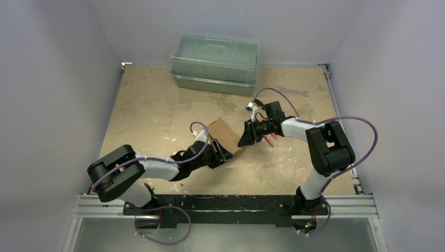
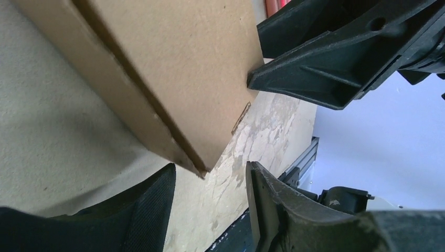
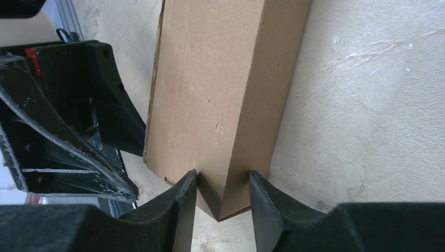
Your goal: Fold the paper box
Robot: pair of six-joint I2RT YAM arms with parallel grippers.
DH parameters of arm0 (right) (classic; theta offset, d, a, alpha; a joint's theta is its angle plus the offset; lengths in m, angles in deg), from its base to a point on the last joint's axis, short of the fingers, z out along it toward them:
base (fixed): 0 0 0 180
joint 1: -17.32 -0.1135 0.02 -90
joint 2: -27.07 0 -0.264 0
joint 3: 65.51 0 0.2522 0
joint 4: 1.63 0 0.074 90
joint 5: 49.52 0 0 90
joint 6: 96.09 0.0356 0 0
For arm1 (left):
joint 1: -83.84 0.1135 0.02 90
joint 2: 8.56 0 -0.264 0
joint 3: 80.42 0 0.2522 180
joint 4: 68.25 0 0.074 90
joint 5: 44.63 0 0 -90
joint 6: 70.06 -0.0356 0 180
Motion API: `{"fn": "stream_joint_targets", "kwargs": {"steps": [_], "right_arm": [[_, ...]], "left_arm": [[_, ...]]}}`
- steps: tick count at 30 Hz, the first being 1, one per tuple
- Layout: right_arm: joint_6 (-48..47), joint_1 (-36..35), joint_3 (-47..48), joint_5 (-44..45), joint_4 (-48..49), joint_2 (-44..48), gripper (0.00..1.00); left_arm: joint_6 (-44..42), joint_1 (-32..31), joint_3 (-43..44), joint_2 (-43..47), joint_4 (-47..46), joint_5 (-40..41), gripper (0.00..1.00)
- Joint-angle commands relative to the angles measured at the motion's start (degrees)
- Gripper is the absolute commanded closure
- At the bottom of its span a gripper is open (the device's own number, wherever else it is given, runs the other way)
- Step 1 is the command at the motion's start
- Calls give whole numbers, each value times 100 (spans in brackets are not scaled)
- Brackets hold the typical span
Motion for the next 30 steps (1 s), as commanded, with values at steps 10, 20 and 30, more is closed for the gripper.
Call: {"fn": "stream_joint_targets", "kwargs": {"steps": [10,20,30], "right_arm": [[-431,-112,280,-142,-191,85,54],[-3252,961,836,-471,-2026,1389,4],[-3739,1202,-662,-681,-1250,4009,1]], "left_arm": [[130,-38,530,-583,-587,48,83],[-1425,-32,667,1042,1319,6,50],[-3849,776,1354,3315,4377,2213,3]]}}
